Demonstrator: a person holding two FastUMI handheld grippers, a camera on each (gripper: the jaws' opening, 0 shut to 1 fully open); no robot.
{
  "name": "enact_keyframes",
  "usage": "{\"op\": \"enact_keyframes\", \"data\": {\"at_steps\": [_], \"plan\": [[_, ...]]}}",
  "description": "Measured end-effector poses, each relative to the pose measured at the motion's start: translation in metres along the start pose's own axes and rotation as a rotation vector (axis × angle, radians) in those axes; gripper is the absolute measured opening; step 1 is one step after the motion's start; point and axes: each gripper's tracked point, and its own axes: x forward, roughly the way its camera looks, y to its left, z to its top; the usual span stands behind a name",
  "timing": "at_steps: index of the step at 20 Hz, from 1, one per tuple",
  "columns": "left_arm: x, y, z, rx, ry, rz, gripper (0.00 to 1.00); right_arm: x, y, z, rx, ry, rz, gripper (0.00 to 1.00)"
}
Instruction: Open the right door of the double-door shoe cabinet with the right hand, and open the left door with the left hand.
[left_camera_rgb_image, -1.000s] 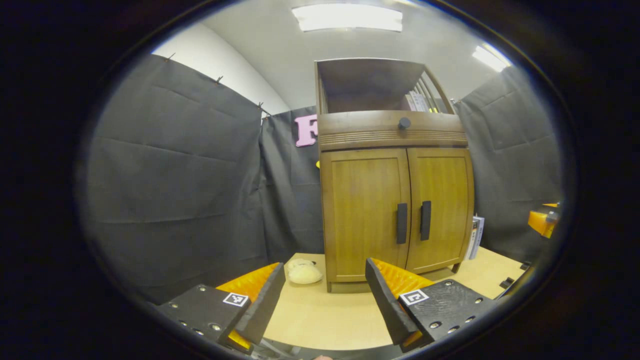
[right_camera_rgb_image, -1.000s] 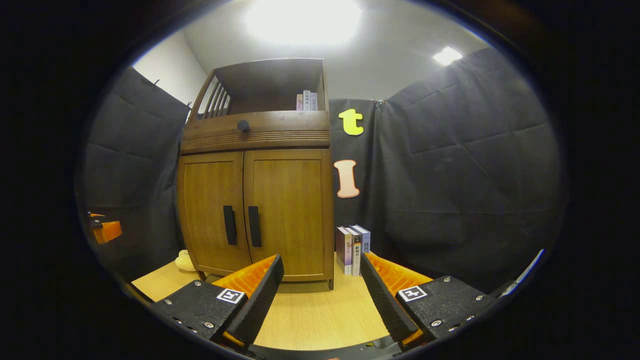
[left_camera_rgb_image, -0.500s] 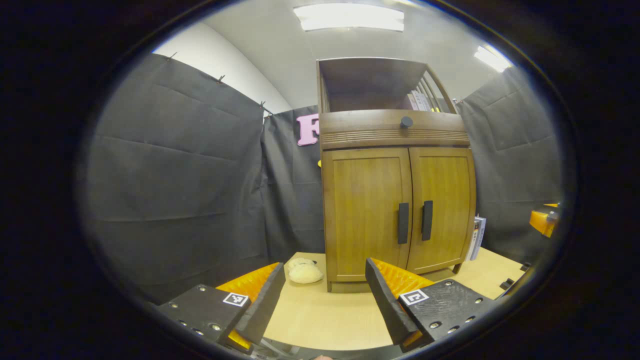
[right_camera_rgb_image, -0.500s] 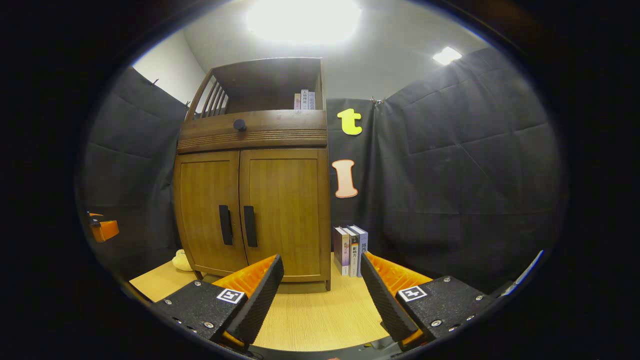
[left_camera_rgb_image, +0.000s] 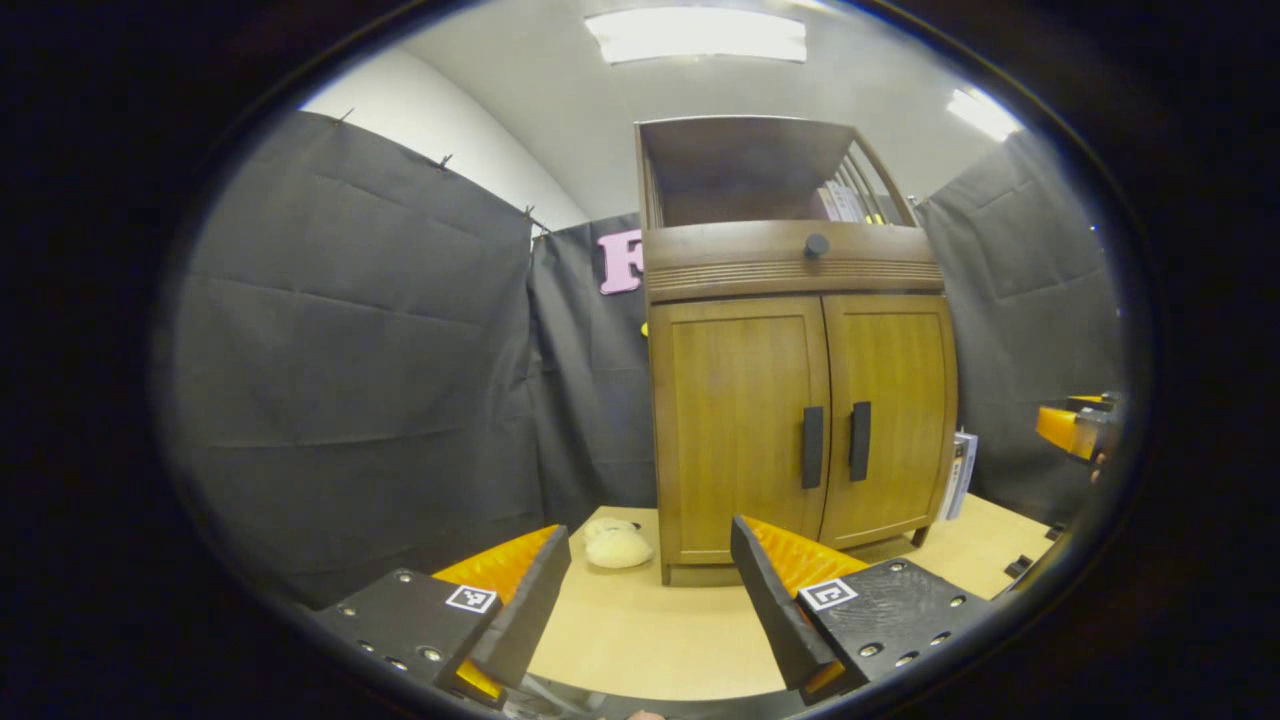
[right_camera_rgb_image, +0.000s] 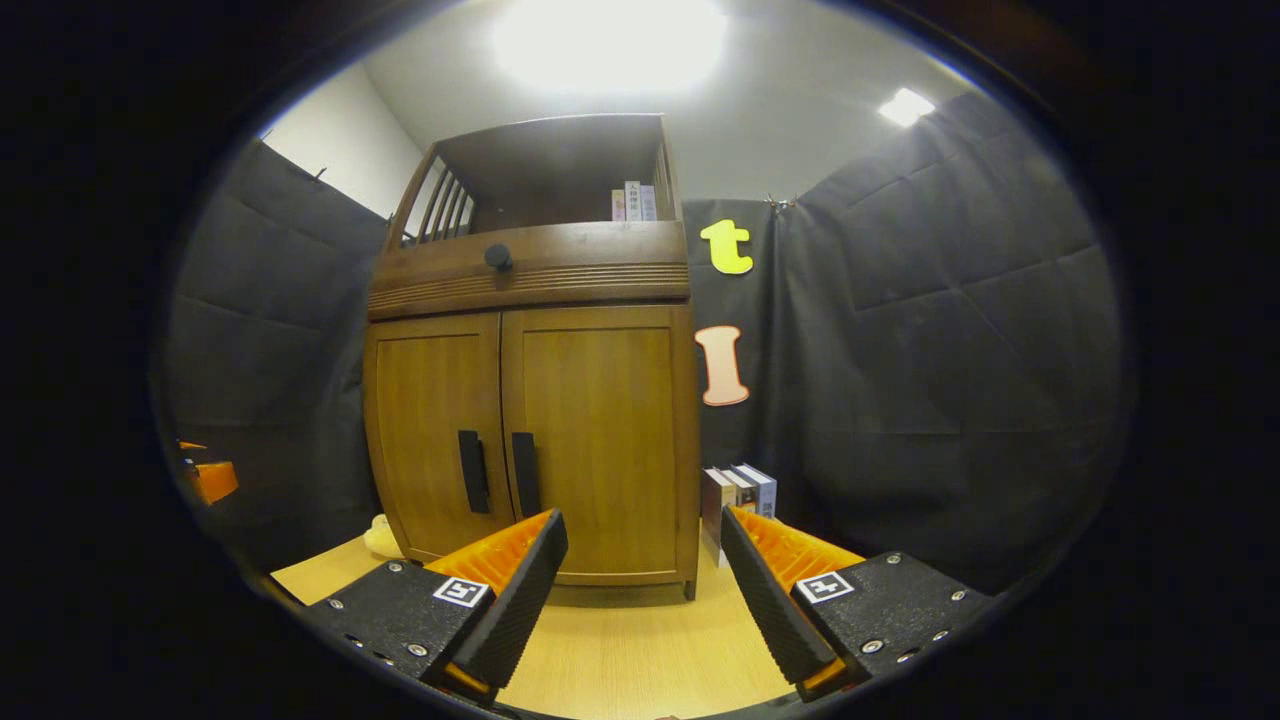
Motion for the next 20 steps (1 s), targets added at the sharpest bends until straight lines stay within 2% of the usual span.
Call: {"op": "enact_keyframes", "data": {"at_steps": [2, 3, 4, 12, 17, 20], "plan": [[-0.002, 0.001, 0.001, 0.003, -0.004, 0.007, 0.93, 0.017, 0.009, 0.003, 0.007, -0.003, 0.021, 0.95], [-0.002, 0.001, 0.000, 0.006, -0.005, 0.010, 0.90, 0.025, 0.013, 0.004, 0.016, -0.005, 0.030, 0.95], [-0.002, 0.001, 0.000, 0.011, -0.005, 0.014, 0.93, 0.033, 0.019, 0.006, 0.028, -0.011, 0.038, 0.95], [-0.030, 0.021, -0.009, -0.004, 0.005, 0.051, 0.93, 0.088, 0.070, 0.014, 0.089, -0.010, 0.118, 0.95], [-0.040, 0.034, -0.014, -0.009, 0.011, 0.085, 0.93, 0.124, 0.107, 0.013, 0.074, -0.015, 0.152, 0.95], [-0.048, 0.043, -0.017, -0.015, 0.020, 0.104, 0.93, 0.152, 0.125, 0.008, 0.018, -0.028, 0.159, 0.95]]}}
